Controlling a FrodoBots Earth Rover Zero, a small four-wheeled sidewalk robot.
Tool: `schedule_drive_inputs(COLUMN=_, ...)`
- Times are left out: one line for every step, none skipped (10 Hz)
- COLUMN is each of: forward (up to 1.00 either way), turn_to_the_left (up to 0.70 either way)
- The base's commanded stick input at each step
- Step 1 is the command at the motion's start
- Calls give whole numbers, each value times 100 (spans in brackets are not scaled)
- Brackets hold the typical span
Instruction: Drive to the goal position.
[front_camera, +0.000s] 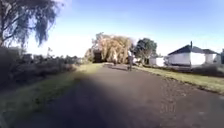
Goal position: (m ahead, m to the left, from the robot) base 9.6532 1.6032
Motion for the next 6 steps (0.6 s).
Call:
schedule_drive_inputs(forward=100, turn_to_the_left=0)
schedule_drive_inputs(forward=100, turn_to_the_left=0)
schedule_drive_inputs(forward=100, turn_to_the_left=0)
schedule_drive_inputs(forward=100, turn_to_the_left=0)
schedule_drive_inputs(forward=100, turn_to_the_left=0)
schedule_drive_inputs(forward=100, turn_to_the_left=0)
